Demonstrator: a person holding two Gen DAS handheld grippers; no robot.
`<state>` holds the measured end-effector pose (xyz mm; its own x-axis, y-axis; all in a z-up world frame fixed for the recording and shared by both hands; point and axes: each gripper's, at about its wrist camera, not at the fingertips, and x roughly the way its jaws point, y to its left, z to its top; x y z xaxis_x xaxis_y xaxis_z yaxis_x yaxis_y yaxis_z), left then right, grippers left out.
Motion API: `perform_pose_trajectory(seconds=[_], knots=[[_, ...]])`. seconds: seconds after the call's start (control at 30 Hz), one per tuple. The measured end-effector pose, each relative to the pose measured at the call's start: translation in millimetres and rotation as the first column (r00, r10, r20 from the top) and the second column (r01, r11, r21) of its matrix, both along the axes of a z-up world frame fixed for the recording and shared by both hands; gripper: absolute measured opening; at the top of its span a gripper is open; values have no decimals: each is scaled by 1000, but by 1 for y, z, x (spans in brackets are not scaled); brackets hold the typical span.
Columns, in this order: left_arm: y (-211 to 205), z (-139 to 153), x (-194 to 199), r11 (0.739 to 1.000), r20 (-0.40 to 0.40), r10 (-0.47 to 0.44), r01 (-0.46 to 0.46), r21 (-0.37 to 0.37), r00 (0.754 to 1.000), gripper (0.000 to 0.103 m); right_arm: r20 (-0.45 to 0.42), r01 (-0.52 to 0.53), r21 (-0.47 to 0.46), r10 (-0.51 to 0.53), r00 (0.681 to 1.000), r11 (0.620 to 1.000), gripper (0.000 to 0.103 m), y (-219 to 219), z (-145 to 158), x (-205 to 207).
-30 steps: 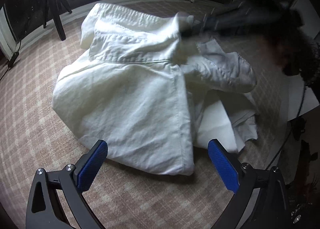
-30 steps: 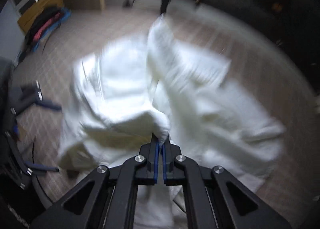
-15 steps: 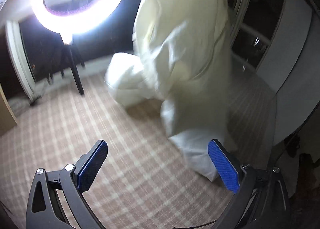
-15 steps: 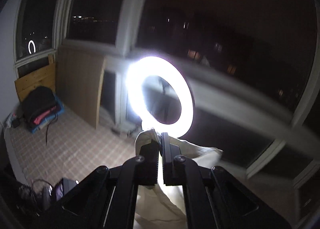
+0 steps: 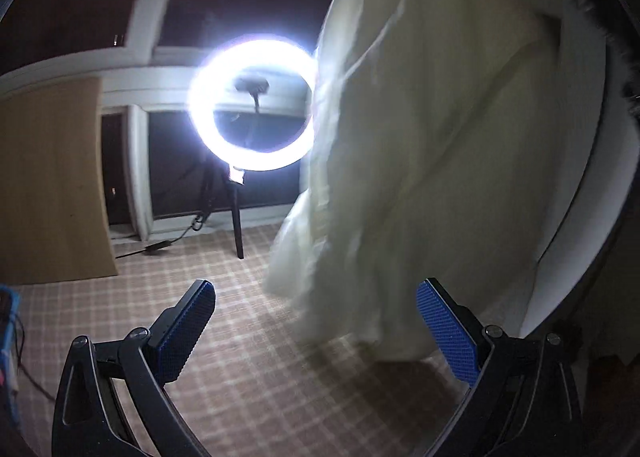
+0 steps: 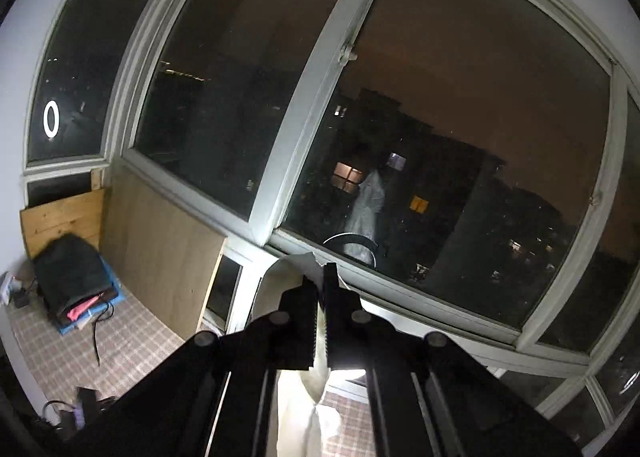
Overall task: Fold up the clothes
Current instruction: 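Lift the white shirt high with the right gripper to let it hang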
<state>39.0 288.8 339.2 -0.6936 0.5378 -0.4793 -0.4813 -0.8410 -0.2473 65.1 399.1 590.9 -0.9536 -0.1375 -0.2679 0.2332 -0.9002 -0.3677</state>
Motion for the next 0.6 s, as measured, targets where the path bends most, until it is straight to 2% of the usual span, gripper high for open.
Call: perform_pose_trajectory(seconds=[0.1, 0.27, 0.37, 0.43, 0.6], knots=[[-12, 3, 23, 1000, -34, 11, -11, -23, 999, 102, 5, 8, -10, -8, 1000, 1000, 2, -19, 3, 0], [-5, 3, 45, 998, -72, 10, -14, -59, 997, 102, 14, -17, -7, 17, 1000, 1000, 2, -60, 10, 0], [-12, 10, 50, 987, -157, 86, -106, -121, 984, 102, 9, -55, -2, 55, 998, 998, 2, -84, 13, 3], [-30, 17, 42, 974, -195, 156, -183, -130, 968, 102, -3, -77, -1, 77, 997, 997, 2, -92, 20, 12], [-87, 51, 7, 950, -200, 285, -304, -74, 937, 102, -37, -128, -32, 127, 991, 991, 2, -91, 49, 47]])
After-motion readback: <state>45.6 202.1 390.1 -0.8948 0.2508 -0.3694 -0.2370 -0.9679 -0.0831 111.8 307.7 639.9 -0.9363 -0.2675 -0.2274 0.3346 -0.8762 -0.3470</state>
